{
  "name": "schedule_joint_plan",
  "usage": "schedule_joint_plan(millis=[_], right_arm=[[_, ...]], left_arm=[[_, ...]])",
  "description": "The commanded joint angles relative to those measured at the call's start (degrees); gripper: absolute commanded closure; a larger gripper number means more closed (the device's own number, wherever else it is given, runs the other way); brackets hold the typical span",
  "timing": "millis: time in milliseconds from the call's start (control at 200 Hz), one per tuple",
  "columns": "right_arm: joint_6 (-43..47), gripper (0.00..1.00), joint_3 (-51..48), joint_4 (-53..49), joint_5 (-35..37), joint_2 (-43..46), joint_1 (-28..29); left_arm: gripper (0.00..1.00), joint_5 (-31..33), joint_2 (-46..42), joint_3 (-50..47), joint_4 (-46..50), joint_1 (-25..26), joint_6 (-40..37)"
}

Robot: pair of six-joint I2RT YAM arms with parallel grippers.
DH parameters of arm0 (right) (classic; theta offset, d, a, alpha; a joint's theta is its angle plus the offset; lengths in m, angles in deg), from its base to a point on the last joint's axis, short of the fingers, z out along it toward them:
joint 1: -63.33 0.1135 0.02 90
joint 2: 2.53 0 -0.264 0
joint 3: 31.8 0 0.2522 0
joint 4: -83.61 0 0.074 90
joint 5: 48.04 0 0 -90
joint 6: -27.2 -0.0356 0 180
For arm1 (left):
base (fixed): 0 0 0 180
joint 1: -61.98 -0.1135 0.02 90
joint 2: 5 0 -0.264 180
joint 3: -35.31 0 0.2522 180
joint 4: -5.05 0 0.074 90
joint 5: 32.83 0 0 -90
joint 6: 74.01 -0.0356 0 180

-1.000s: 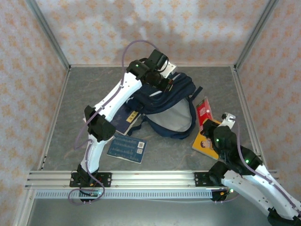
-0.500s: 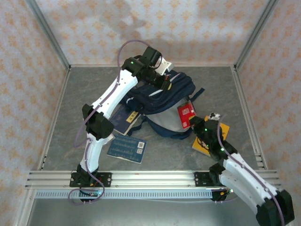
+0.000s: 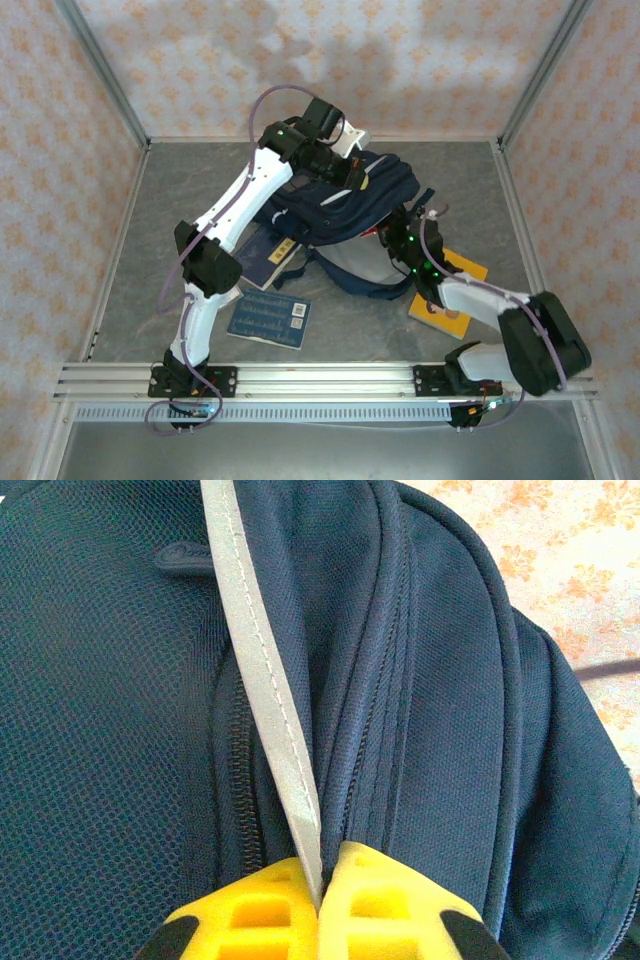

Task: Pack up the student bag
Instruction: Place the loose stationery in the student bag.

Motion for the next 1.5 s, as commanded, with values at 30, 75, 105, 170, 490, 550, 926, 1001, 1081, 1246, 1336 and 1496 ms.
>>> schedule_joint_plan(millis=[30,75,105,170,490,550,926,1001,1081,1246,1336,1496], right_arm=[[-5.57,1.0,6.45,5.87,2.81,-8.41,-0.14],[-7.97,1.0,8.84,6.68,3.47,-12.25,-0.14],[-9.6,1.0,10.5,7.67,3.65,-15.21,-0.18],[-12.32,1.0,14.67,11.28,3.54,-21.86,-0.18],[-12.59,0.54,33.78,11.74,7.67,-42.04,0.96],[-10.69,0.45,34.18,10.91,7.48,-41.86,1.03],[1.23,0.22,17.83,3.71,5.31,-22.53,-0.05],[3.12,0.22,13.9,1.24,5.48,-17.22,-0.16],[5.59,0.22,10.56,-1.99,5.22,-11.51,-0.27],[10.0,0.23,6.98,-18.3,8.39,1.85,-0.27],[11.93,0.29,5.85,-30.15,13.05,11.44,-0.23],[14.42,0.34,5.88,-51.51,21.86,26.54,-0.18]], left_arm=[[1.0,-6.52,-1.55,4.65,-8.15,-0.18,2.41],[1.0,-6.85,-1.44,4.8,-8.68,-0.18,2.79],[1.0,-7.17,-1.27,4.83,-9.15,-0.16,3.22],[1.0,-8.46,-0.81,5.28,-10.02,-0.22,4.14],[1.0,-11.97,1.98,5.85,-13.18,-1.44,6.66],[1.0,-12.51,2.44,5.65,-13.87,-2.15,7.44],[1.0,-10.22,4.4,5.93,-13.75,-5.26,8.79],[1.0,-8.77,4.97,6.42,-13.28,-5.27,8.55],[1.0,-7.82,5.53,6.6,-12.7,-5.27,8.48],[1.0,-5.15,6.72,6.53,-11.84,-5.25,8.7],[1.0,-4.42,7.04,6.32,-11.73,-5.19,9.29],[0.91,-2.92,7.39,5.76,-11.82,-4.39,10.22]])
